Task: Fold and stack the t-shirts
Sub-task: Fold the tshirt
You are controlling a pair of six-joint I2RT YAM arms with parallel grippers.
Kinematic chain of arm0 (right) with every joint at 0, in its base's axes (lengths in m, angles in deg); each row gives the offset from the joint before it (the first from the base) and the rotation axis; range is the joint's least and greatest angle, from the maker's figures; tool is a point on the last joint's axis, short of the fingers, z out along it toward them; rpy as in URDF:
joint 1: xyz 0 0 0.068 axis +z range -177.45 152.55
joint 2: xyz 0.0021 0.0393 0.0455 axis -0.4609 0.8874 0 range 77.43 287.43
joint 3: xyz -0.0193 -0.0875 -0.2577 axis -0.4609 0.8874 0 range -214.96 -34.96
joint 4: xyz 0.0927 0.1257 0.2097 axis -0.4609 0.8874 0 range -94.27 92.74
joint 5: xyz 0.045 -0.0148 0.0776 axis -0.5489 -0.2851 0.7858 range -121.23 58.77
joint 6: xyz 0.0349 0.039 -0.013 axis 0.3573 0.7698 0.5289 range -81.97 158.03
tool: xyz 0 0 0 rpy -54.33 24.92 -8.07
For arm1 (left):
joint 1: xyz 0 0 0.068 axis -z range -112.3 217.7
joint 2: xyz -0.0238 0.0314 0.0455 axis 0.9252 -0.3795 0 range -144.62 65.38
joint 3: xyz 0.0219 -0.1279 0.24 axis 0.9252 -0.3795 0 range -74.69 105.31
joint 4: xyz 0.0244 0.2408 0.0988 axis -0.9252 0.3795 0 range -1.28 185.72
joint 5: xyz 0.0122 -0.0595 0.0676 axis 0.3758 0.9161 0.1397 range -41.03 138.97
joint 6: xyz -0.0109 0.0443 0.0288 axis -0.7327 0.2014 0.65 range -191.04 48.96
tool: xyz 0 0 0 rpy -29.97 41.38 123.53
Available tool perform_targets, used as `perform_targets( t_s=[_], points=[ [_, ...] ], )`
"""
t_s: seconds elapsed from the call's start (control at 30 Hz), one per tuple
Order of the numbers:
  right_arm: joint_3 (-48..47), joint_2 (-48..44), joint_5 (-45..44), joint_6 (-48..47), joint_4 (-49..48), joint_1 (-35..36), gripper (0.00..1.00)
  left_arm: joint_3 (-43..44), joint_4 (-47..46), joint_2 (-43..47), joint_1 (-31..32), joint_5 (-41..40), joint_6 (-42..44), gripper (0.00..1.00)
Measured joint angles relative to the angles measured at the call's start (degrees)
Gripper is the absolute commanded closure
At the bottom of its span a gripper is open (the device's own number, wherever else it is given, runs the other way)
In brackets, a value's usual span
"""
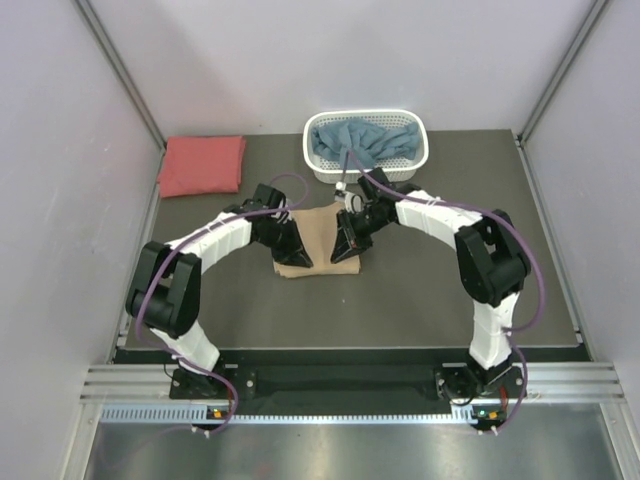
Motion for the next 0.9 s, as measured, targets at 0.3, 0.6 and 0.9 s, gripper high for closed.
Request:
perform_targets(
  t_s=[0.3, 0.6, 0.9],
  points=[
    [-8.3, 12.3, 7.2, 2.8, -2.8, 0.8, 0.91, -0.2, -4.4, -2.9, -0.5, -0.5, -0.6, 0.9],
    [-13.5, 22.0, 9.6, 4.2, -2.7, 0.2, 0.92, -0.2, -4.8, -9.2, -3.9, -1.6, 1.6, 0.91],
    [-16.6, 22.8, 5.9, -0.9, 4.3, -4.5, 0.92, 0.0, -3.6, -7.6, -5.4, -2.5, 5.9, 0.9]
  ],
)
